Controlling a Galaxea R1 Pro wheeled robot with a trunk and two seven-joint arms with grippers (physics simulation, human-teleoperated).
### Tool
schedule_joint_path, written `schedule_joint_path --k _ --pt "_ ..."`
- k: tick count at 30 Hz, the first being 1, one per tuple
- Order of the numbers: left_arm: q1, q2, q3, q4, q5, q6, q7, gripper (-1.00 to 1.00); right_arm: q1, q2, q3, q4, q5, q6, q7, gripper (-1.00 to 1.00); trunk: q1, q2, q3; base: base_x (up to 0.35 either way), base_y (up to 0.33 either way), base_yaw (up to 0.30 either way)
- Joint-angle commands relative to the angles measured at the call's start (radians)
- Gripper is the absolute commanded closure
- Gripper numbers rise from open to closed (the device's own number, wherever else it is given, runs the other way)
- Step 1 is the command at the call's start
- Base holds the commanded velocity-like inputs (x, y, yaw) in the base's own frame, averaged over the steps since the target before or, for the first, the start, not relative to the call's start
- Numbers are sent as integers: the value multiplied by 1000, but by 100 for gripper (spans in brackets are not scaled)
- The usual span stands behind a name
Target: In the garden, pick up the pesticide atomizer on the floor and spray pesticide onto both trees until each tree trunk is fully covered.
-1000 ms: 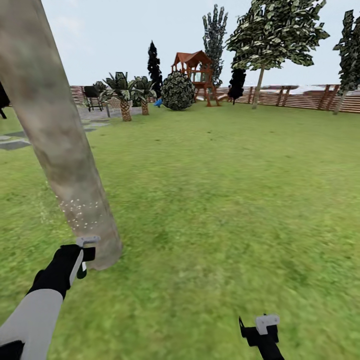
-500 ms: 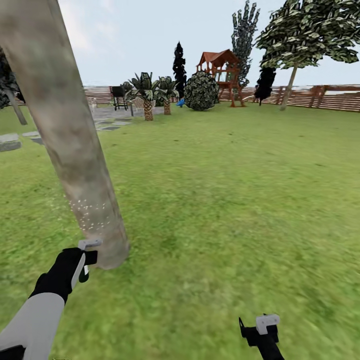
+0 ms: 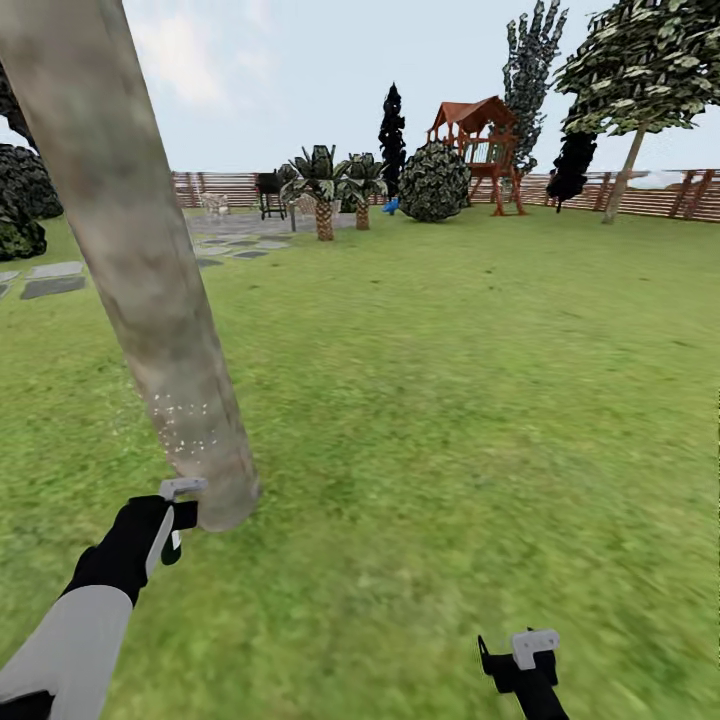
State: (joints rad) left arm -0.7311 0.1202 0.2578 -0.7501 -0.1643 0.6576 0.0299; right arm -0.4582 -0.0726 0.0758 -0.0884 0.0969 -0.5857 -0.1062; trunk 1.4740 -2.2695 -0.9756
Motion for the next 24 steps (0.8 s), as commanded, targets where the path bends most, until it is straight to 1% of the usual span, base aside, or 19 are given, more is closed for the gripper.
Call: schedule_joint_path --k 1,15,18,24 --pt "0 -1 2 -2 -8 5 -2 100 0 0 7 1 9 0 -10 -100 0 0 -1 89 -279 2" --pt "0 -1 2 -2 -8 5 -2 100 0 0 7 1 9 1 -10 -100 0 0 -1 105 -279 7" --pt "-1 -1 3 -2 -8 5 -2 100 0 0 7 1 9 1 -10 -100 0 0 -1 137 -277 177" --pt "-1 -1 3 -2 -8 6 -2 100 0 0 7 1 9 1 -10 -100 0 0 -1 150 -269 266"
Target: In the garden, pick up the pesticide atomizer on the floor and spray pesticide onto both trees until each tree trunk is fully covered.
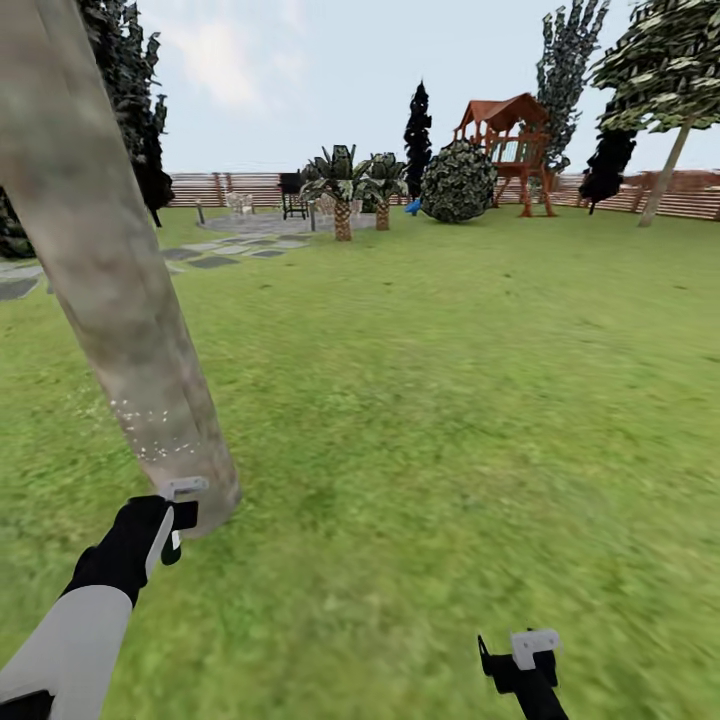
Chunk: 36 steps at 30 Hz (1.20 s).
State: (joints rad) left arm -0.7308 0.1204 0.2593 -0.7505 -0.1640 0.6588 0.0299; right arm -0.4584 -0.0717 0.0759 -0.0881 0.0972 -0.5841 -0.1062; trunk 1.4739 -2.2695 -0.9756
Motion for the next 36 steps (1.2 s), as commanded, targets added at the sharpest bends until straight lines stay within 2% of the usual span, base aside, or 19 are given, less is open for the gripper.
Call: schedule_joint_path --k 1,19,31,36 --pt "-1 -1 1 -1 -8 4 -2 100 0 0 7 0 9 0 -10 -100 0 0 -1 167 -255 273" --pt "-1 -1 1 0 -7 4 -2 100 0 0 7 0 9 0 -10 -100 0 0 -1 174 -248 263" --pt "0 -1 3 0 -7 4 -2 100 0 0 7 0 9 0 -10 -100 0 0 -1 209 -221 24" --pt "1 -4 5 10 -7 3 -2 100 0 0 7 0 9 -1 -10 -100 0 0 -1 230 -202 209"
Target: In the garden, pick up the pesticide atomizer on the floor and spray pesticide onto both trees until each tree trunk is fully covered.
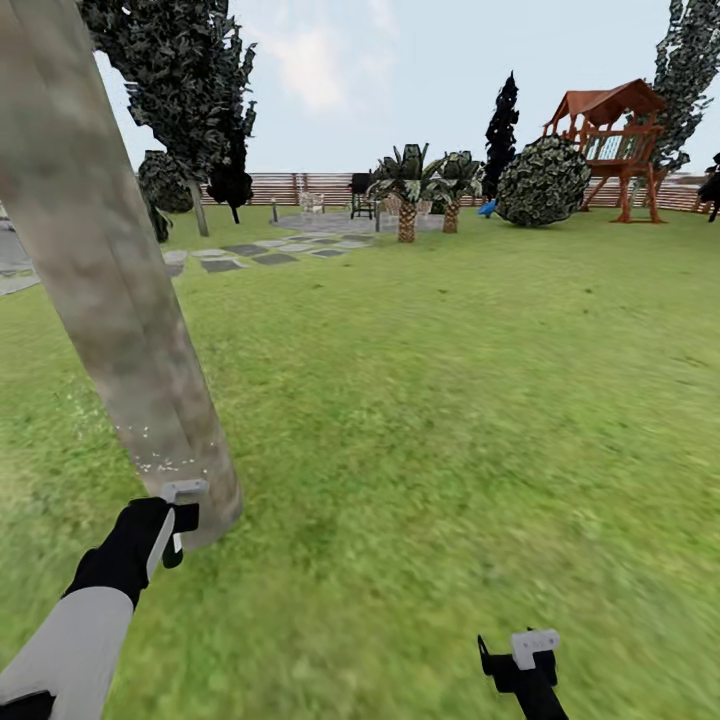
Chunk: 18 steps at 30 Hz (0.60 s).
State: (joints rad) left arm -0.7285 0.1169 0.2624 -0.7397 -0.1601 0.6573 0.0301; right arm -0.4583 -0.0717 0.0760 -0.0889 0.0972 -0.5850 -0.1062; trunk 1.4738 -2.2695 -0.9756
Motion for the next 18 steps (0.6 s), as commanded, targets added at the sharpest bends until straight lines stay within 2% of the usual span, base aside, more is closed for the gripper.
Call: schedule_joint_path --k 1,2,3,7,10,12,14,16,18 --pt "-1 -7 1 6 -10 4 -2 100 0 0 7 0 9 -1 -10 -100 0 0 -1 230 -199 271" --pt "0 -25 2 8 -11 4 -2 100 0 -1 7 0 9 -1 -10 -100 0 0 -1 217 -163 276" --pt "0 -29 3 7 -11 4 -5 100 0 -1 7 0 9 -1 -10 -100 0 0 -1 162 -96 277" --pt "-2 -30 3 5 -12 4 -10 100 0 -1 7 0 9 -1 -10 -100 0 0 -1 51 -29 277" --pt "-8 -35 1 -52 -10 10 -17 100 0 -1 7 0 9 -1 -10 -100 0 0 -1 4 -2 278" --pt "-13 -49 -2 -104 -10 19 -21 100 0 -1 7 0 9 -1 -10 -100 0 0 -1 1 -1 270" --pt "-17 -56 -3 -119 -9 23 -22 100 0 -2 7 0 9 -1 -10 -100 0 0 -1 0 0 119" --pt "-37 -49 1 -121 -9 26 -22 100 0 -2 7 0 9 -1 -11 -100 0 0 -1 0 0 39" --pt "-60 -16 4 -116 -12 28 -22 100 0 -2 7 0 9 -1 -12 -100 0 0 -1 0 0 5"
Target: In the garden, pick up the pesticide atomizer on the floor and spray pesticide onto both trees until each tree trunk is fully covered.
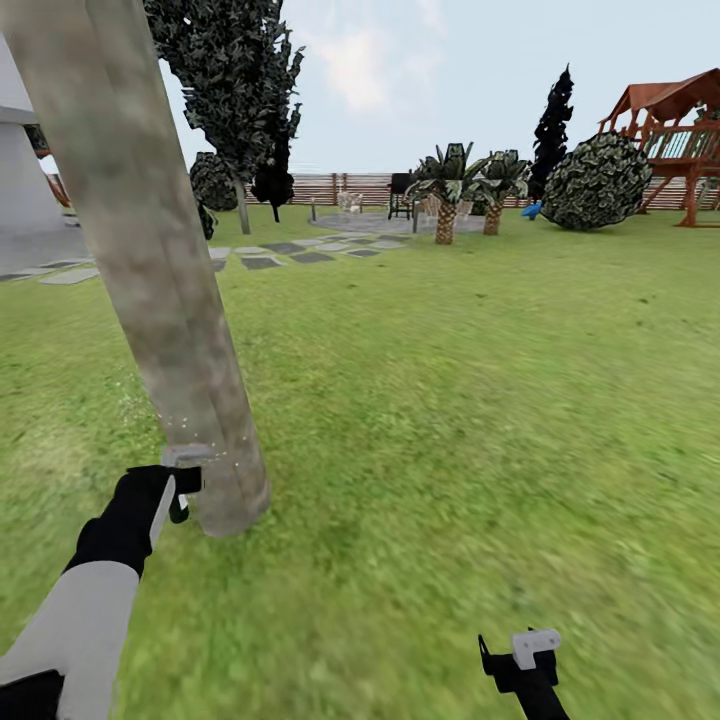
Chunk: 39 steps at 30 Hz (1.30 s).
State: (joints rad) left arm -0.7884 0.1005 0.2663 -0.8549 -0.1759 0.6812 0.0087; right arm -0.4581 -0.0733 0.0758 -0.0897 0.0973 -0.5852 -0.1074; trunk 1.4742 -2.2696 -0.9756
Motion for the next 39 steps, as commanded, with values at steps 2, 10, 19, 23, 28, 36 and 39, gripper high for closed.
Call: schedule_joint_path --k 2,10,19,23,28,36,39 --pt "0 23 -1 8 5 4 -1 100 -1 0 7 1 8 -1 -11 -100 0 0 -1 0 0 2" --pt "-34 32 1 -5 6 23 -2 100 -1 -1 6 1 8 -1 -11 -100 0 0 -1 0 0 0" --pt "-41 21 -8 -8 6 36 0 100 -1 -1 7 1 8 -1 -11 -100 0 0 -1 0 0 14" --pt "-40 21 -8 -14 5 38 0 100 -1 0 7 1 8 -1 -10 -100 0 0 -1 0 0 236" --pt "-33 15 -7 -50 6 40 -1 100 -1 0 7 1 8 -1 -10 -100 0 0 -1 132 -73 207" --pt "-28 13 -8 -54 5 38 -1 100 -1 0 7 1 8 -2 -10 -100 0 0 -1 182 -203 7" --pt "-28 12 -8 -53 4 38 -1 100 -1 0 7 1 8 -2 -9 -100 0 0 -1 7 -273 0"
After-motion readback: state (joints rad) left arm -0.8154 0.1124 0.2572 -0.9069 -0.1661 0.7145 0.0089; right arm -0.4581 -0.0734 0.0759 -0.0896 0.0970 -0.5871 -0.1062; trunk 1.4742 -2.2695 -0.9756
